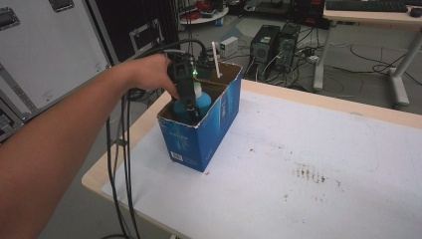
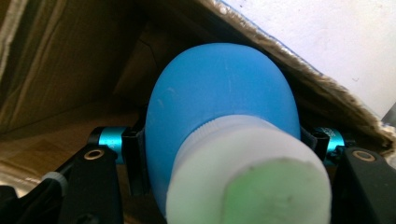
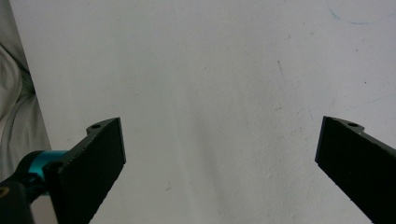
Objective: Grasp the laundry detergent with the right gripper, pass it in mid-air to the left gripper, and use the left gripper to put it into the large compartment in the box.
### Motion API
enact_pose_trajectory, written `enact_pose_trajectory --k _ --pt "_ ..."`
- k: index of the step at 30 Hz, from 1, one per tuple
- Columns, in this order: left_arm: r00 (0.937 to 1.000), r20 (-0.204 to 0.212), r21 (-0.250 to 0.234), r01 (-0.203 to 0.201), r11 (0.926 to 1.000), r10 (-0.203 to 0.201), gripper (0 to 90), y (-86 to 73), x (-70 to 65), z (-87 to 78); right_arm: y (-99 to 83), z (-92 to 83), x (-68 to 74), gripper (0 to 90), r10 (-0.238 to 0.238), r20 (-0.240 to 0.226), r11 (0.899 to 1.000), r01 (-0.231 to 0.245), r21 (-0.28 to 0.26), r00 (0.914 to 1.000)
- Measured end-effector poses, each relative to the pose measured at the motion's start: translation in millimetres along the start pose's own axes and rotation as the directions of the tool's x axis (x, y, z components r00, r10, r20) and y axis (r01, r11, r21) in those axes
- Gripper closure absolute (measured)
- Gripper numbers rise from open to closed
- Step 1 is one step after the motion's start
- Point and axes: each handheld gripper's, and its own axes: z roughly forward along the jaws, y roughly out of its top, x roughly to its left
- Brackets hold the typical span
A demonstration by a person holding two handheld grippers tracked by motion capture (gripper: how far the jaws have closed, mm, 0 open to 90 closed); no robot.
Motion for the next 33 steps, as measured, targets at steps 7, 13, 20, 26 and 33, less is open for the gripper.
enact_pose_trajectory --k 7,13,20,26,33 --pt "1.0000 -0.001 0.010 0.004 0.9999 -0.004 37.8 -2.9 1.0 5.7 -0.1 2.0 0.4 1.0 0.003 -0.005 1.000 -0.003 0.003 1.0000" --pt "0.9999 -0.001 0.011 0.013 0.9998 -0.013 37.6 -3.0 2.2 6.4 0.3 2.9 1.0 1.0 0.000 -0.008 1.000 0.000 0.006 1.0000" --pt "0.9985 -0.016 -0.045 0.051 0.9977 -0.052 33.6 -5.4 3.0 2.0 -0.2 2.7 2.4 1.0 -0.003 -0.008 1.000 0.003 0.006 1.0000" --pt "0.9963 -0.009 -0.129 0.083 0.9881 -0.085 26.1 -10.1 2.3 -12.7 -0.1 1.2 2.9 1.0 -0.001 -0.007 1.000 0.001 0.000 1.0000" --pt "0.9933 -0.016 -0.221 0.108 0.9692 -0.115 26.1 -11.0 -2.8 -38.6 1.2 -0.6 4.9 1.0 0.001 -0.003 1.000 -0.001 -0.006 1.0000"
